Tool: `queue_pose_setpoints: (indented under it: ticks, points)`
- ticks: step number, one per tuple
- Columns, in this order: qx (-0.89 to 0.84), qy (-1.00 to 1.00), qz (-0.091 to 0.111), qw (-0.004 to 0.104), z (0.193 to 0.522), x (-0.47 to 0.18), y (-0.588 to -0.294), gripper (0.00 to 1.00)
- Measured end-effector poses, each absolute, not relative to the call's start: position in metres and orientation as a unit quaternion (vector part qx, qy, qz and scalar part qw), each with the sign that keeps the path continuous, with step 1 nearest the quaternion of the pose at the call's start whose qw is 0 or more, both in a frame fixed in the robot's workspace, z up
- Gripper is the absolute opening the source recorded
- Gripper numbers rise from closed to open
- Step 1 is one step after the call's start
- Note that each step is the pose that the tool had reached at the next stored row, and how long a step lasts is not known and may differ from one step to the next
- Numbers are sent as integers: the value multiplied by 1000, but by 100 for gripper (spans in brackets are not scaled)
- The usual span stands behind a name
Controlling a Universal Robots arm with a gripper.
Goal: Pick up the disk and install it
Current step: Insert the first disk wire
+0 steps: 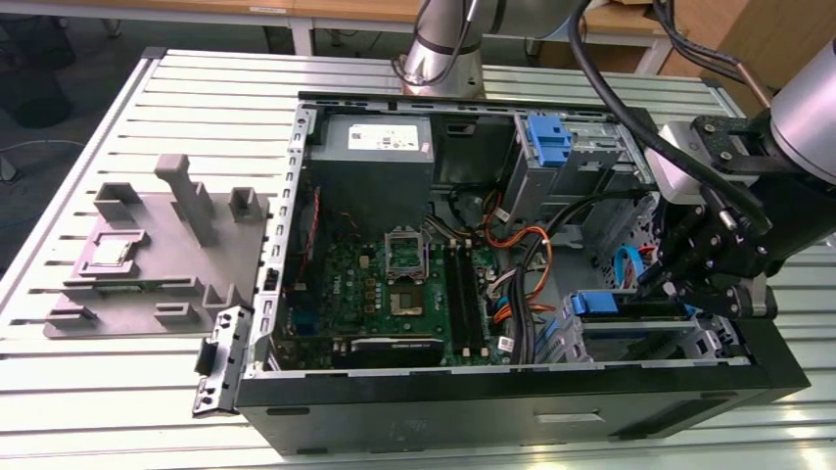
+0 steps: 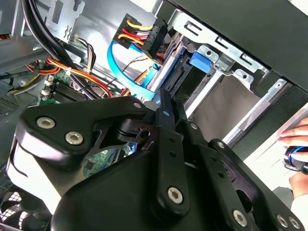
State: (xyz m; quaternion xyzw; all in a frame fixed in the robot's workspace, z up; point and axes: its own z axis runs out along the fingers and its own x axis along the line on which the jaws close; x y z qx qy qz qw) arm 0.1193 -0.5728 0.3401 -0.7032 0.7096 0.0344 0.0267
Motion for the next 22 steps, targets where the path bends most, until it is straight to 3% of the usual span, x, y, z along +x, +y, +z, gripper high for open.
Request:
queue_pose_setpoints:
  ticks: [22]
  points:
    - [-703,710,34,27,336,119,-573,16]
